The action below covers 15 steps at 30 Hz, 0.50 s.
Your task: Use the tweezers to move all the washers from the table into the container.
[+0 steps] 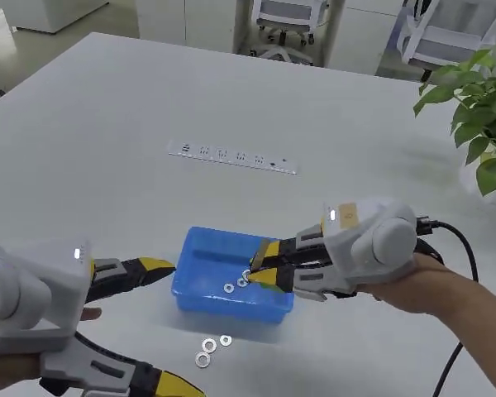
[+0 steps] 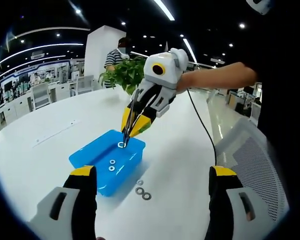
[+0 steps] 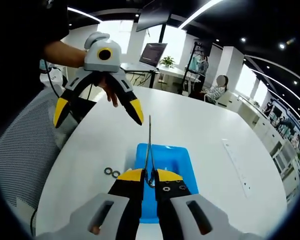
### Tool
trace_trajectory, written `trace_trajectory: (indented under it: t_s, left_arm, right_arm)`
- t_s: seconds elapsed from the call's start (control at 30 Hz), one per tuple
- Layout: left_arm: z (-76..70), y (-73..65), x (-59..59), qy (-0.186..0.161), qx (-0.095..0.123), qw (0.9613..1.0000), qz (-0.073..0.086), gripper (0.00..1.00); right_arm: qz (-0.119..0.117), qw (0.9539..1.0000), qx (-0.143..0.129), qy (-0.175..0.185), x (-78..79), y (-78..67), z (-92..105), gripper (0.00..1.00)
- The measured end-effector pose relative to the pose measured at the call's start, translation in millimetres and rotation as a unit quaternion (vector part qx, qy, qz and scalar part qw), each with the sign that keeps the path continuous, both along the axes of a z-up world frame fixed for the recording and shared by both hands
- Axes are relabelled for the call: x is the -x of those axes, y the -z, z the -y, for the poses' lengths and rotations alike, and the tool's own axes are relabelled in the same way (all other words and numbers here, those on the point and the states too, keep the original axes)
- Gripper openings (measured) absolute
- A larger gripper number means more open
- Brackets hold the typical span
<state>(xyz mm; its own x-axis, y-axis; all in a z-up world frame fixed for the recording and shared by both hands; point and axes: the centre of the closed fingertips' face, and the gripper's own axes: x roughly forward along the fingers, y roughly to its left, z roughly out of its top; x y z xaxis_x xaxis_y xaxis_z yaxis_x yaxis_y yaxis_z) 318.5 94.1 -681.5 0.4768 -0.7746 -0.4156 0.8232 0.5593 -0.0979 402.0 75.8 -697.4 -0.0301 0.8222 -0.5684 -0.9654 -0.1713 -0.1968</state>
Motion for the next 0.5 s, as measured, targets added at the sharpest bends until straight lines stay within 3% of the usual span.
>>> trace_trajectory:
  t_s: [0.5]
  left_arm:
    - [-13.5, 1.9, -7.1, -0.007, 0.003, 1.0000, 0.001, 0.96]
  right_arm:
    - [-0.015, 0.9998, 0.016, 0.003, -12.6, 32.1, -5.3, 0.09]
